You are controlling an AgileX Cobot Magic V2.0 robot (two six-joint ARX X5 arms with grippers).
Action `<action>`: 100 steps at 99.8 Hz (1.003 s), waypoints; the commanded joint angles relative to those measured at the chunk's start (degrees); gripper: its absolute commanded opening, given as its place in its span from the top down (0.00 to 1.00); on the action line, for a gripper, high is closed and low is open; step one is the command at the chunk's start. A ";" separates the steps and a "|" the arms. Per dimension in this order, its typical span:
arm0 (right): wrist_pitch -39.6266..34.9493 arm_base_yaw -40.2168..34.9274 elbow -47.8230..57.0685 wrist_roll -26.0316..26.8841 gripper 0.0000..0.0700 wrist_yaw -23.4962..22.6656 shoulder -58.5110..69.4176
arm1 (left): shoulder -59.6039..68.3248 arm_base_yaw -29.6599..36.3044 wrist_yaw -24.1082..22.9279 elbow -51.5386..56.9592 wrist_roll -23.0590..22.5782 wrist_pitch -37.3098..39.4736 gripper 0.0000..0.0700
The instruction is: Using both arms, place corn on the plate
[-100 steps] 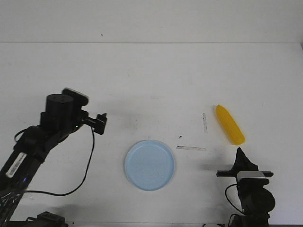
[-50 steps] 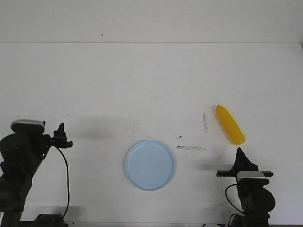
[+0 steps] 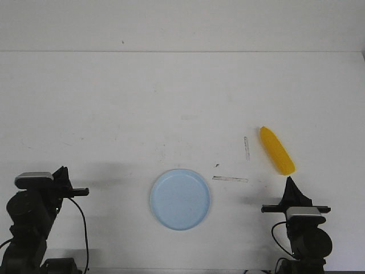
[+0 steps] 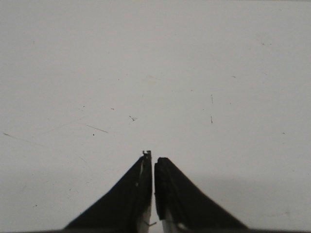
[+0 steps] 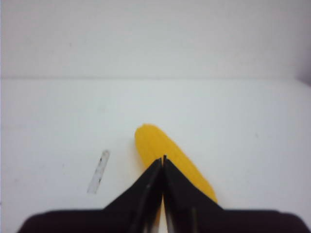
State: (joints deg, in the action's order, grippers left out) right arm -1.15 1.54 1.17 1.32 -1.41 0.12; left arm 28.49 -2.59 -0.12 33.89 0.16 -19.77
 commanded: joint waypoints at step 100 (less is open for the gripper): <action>-28.15 0.04 65.37 -7.30 0.36 -9.51 66.75 | 0.24 4.17 -1.73 0.35 0.31 0.13 1.00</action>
State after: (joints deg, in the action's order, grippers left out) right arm -28.77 1.56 65.23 -3.09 -10.79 64.47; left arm 28.53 1.41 -1.61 33.89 0.19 -20.14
